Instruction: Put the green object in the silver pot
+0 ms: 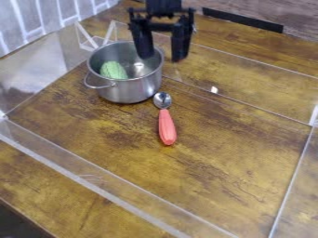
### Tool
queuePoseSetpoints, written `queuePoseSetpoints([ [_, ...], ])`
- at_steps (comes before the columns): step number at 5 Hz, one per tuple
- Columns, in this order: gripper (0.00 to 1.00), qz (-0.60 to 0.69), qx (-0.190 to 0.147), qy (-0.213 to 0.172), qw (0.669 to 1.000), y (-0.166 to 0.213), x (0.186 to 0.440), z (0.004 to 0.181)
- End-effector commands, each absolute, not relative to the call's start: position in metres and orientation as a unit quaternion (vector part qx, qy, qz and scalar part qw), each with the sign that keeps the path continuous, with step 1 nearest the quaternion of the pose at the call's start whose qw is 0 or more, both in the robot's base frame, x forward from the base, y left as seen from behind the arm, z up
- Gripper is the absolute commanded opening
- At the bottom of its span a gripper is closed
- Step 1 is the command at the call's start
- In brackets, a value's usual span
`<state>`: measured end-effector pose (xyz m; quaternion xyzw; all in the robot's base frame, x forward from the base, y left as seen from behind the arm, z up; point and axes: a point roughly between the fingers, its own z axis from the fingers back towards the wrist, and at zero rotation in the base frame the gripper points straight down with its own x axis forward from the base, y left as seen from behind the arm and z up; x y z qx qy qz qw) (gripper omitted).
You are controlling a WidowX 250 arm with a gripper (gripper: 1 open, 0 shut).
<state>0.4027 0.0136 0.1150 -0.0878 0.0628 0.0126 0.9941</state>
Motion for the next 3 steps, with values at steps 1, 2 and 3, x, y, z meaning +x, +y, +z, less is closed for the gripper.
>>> queuePoseSetpoints([
  [1, 1.0, 0.003, -0.089, -0.004, 0.996, -0.001, 0.396, 0.181],
  [2, 1.0, -0.042, -0.088, 0.004, 0.995, 0.002, 0.4, 0.174],
  [3, 1.0, -0.064, -0.087, 0.011, 0.994, 0.004, 0.405, 0.161],
])
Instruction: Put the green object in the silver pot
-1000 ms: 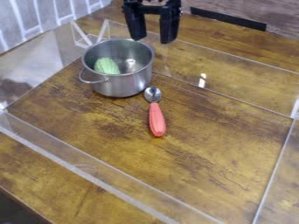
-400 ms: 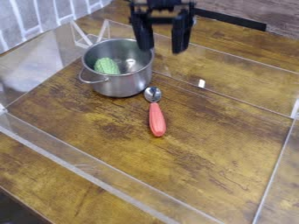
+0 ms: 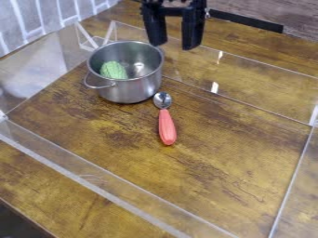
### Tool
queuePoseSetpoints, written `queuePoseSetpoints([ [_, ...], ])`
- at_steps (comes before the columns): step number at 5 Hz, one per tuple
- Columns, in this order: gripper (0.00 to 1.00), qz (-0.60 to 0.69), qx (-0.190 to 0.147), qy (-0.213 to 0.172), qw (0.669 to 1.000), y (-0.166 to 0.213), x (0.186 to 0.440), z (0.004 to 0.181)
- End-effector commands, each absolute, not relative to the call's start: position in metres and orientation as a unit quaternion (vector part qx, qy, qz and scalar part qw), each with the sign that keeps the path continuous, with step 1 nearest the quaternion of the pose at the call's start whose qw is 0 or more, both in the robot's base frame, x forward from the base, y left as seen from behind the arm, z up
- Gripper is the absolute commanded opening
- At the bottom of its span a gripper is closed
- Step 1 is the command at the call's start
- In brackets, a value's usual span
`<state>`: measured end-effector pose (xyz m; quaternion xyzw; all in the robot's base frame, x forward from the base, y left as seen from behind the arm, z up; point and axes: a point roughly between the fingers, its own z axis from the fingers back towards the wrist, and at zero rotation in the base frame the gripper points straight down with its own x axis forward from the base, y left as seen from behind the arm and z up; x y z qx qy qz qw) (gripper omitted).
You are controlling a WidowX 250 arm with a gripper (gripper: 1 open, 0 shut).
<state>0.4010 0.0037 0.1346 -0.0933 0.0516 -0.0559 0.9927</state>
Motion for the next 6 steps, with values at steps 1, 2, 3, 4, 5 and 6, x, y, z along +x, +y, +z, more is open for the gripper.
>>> queuePoseSetpoints([
  [1, 1.0, -0.082, -0.086, 0.017, 0.993, 0.007, 0.409, 0.151],
  [2, 1.0, -0.069, -0.084, 0.017, 0.994, 0.006, 0.406, 0.158],
  [3, 1.0, -0.06, -0.084, 0.016, 0.994, 0.003, 0.401, 0.167],
  [4, 1.0, -0.05, -0.085, 0.016, 0.995, 0.004, 0.397, 0.178],
  [5, 1.0, -0.042, -0.084, 0.016, 0.995, 0.006, 0.394, 0.185],
  [6, 1.0, -0.03, -0.083, 0.017, 0.996, 0.027, 0.395, 0.183],
])
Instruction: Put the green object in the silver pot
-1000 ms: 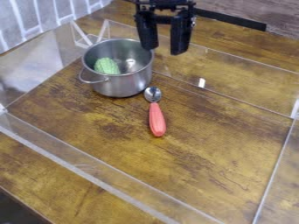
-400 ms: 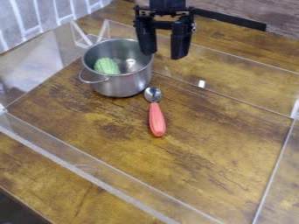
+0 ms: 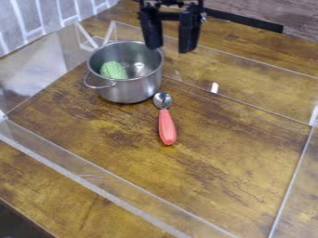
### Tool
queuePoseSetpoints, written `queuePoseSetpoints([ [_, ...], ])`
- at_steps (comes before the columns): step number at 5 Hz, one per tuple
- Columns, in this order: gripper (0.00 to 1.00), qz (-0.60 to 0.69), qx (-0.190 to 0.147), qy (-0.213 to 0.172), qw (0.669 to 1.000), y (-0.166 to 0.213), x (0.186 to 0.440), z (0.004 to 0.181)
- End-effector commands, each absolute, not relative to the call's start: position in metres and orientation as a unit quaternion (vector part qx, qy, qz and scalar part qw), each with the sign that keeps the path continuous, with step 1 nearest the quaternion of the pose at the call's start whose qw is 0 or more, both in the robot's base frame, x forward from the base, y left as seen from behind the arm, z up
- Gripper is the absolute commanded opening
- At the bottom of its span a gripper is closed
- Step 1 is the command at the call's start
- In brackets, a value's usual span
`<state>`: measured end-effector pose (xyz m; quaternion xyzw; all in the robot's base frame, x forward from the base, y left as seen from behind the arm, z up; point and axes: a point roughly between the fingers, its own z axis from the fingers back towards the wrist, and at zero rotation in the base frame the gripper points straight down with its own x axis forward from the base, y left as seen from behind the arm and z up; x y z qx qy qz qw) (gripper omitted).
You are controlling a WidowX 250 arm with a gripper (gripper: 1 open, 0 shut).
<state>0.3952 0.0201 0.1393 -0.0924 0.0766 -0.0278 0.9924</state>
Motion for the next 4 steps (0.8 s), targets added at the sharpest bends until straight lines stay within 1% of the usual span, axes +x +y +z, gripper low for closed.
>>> queuePoseSetpoints([
  [1, 1.0, -0.021, -0.083, 0.017, 0.996, 0.047, 0.395, 0.179],
  [3, 1.0, -0.012, -0.099, 0.029, 0.995, 0.048, 0.397, 0.162],
  [4, 1.0, 0.009, -0.105, 0.035, 0.994, 0.04, 0.397, 0.156],
])
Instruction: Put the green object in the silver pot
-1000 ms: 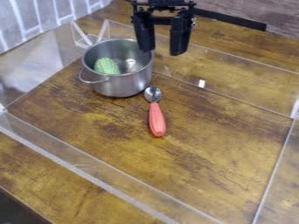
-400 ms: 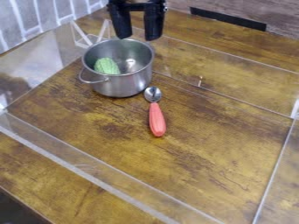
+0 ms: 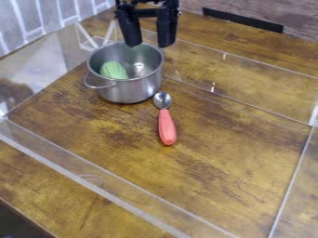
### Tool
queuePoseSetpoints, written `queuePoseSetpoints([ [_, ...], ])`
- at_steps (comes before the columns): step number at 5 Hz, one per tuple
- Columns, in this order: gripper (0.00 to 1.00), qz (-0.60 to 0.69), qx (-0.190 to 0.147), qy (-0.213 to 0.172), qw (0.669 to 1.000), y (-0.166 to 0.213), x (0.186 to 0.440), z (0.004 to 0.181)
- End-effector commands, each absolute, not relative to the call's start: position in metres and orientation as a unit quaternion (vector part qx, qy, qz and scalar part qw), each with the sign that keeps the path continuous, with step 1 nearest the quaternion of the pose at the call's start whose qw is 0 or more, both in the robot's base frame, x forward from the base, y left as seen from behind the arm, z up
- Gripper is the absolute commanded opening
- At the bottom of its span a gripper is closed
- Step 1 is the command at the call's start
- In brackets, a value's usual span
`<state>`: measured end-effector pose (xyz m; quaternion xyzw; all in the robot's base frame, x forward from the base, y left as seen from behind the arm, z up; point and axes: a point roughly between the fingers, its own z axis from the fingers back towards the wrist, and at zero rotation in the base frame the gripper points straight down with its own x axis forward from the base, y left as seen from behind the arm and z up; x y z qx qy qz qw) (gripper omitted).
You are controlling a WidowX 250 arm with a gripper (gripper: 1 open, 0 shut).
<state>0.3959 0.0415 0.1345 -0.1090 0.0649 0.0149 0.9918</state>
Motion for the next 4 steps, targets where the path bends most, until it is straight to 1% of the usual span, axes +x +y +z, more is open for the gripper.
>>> queuePoseSetpoints([
  [1, 1.0, 0.02, -0.105, 0.034, 0.994, 0.042, 0.401, 0.157],
  [2, 1.0, 0.031, -0.105, 0.032, 0.993, 0.046, 0.407, 0.157],
  [4, 1.0, 0.027, -0.101, 0.034, 0.994, 0.06, 0.407, 0.147],
])
